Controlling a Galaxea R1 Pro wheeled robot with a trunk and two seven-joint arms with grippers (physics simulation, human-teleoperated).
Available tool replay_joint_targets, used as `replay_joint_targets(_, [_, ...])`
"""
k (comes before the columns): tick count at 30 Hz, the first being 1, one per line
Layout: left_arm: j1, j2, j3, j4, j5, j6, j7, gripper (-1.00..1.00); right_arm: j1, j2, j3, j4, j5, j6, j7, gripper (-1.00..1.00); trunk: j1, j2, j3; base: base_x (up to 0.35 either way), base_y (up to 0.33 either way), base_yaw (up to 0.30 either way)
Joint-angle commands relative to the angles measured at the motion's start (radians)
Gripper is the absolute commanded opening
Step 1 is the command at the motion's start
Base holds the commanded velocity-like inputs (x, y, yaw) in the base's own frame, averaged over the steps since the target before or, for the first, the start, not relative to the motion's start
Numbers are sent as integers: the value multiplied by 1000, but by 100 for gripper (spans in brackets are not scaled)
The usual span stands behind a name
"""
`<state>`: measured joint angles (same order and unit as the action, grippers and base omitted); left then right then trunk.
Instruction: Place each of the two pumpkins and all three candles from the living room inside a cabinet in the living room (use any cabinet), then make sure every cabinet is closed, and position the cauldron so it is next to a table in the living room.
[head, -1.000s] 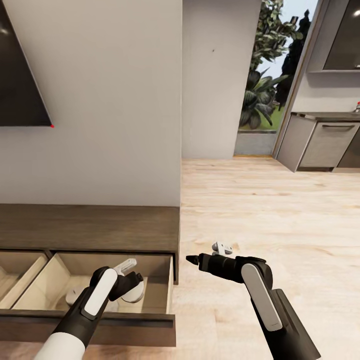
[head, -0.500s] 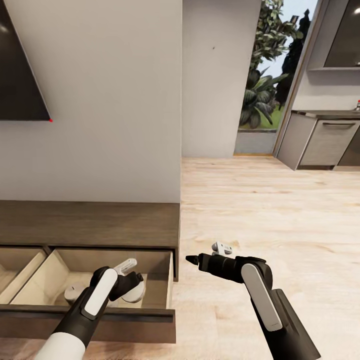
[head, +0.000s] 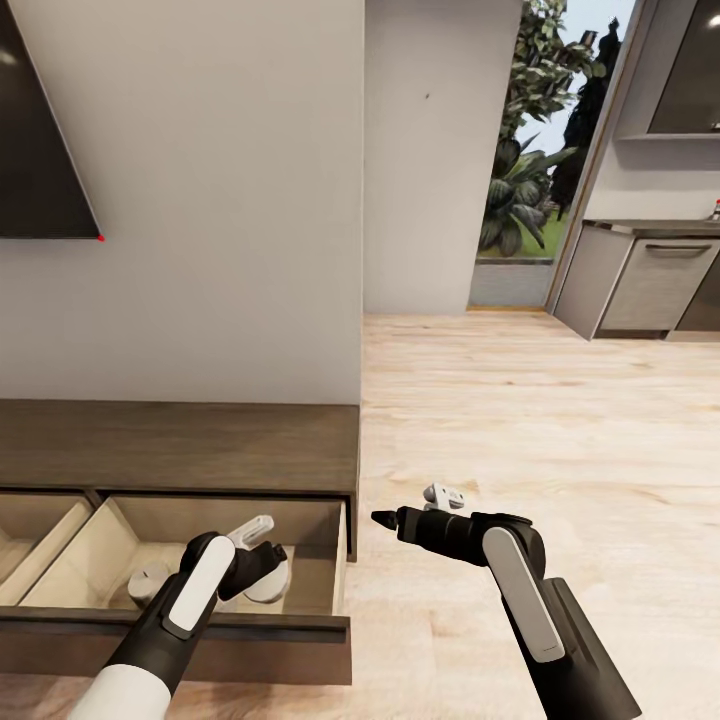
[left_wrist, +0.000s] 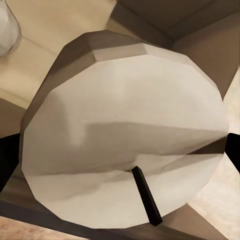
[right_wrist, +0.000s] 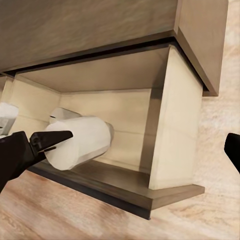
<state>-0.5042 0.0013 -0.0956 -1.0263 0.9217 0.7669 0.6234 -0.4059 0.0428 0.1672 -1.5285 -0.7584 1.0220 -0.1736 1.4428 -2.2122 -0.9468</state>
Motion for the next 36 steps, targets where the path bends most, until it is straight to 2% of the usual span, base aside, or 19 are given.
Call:
replay_joint_targets(1, [-1, 0, -1, -2, 8, 2, 10, -100, -1, 0, 0, -1, -10, 3, -10, 100, 0, 0, -1, 0, 0, 0])
replay_joint_targets(12, [-1, 0, -31, -6, 8, 2, 10, -100, -1, 0, 0, -1, -10, 3, -9, 100, 0, 0, -1, 44, -3, 0])
replay_joint_targets(36, [-1, 0, -32, -6, 8, 2, 10, -100, -1, 0, 0, -2, -12, 3, -8, 100, 0, 0, -1, 34, -26, 0])
